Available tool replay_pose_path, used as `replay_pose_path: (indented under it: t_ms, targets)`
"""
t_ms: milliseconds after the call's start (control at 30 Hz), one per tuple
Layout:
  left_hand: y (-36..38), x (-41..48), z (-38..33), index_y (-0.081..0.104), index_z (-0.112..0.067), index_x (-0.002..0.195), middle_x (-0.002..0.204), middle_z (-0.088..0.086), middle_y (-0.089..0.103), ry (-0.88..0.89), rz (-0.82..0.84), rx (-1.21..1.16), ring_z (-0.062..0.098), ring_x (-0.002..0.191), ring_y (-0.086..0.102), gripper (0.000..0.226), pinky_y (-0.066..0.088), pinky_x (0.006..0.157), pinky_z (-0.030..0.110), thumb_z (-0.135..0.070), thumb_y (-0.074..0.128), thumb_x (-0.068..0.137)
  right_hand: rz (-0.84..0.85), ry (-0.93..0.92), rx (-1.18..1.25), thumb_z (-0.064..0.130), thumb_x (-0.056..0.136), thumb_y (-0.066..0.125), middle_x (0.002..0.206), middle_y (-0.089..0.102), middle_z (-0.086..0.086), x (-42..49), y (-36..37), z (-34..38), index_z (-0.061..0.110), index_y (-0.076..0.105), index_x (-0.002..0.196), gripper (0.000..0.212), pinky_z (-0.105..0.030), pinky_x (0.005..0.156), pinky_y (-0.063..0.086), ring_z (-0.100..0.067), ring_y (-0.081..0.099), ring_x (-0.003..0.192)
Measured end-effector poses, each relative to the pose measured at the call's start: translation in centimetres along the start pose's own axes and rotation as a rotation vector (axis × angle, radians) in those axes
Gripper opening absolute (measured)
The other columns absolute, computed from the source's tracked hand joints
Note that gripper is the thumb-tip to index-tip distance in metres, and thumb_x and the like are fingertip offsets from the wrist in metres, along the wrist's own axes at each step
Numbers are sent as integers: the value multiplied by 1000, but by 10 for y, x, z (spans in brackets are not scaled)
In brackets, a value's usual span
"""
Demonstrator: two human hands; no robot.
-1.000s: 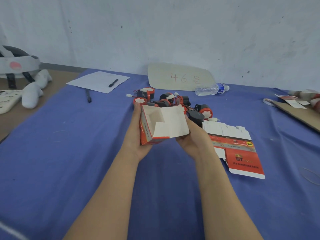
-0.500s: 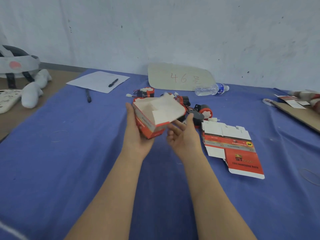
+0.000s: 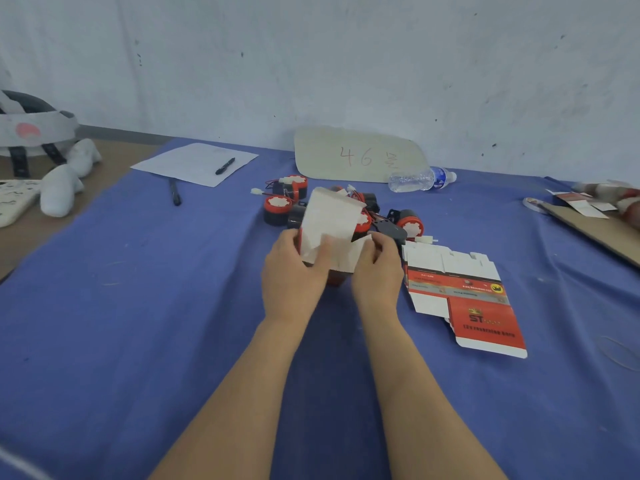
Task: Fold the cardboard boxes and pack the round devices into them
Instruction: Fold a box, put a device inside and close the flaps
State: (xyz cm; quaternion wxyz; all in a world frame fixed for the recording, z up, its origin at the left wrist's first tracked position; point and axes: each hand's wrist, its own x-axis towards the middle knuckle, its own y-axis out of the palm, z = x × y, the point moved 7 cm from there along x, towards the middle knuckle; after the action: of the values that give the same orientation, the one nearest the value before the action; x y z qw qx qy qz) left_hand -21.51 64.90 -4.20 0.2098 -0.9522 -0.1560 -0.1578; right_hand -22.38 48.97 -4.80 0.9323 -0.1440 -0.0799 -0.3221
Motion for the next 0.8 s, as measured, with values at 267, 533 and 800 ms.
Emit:
replay_pose_path:
  t_ms: [267,533,800]
  targets:
    - [-12,11,39,43,-8,129,108,7,58,-364,-79,-122,23,95,53,30,41,71,31,-10,37,99,103,-21,-270,33,98,45,80,64,-10,-2,8,-4,-1,64,82,42,-35,59,46,-24,56,72]
    - [-16,8,34,36,-20,142,127,-6,49,-372,-158,-495,-3,93,54,53,43,74,16,-29,56,94,238,-94,-290,27,100,41,80,60,-3,-12,24,5,7,64,87,33,-26,57,42,-17,52,70]
    - [-30,13,39,51,-37,90,94,-16,60,-349,-336,-657,11,93,61,12,51,80,31,-28,48,98,244,-137,-197,26,102,33,102,63,-6,-1,47,25,11,62,99,33,-27,69,39,-16,54,92]
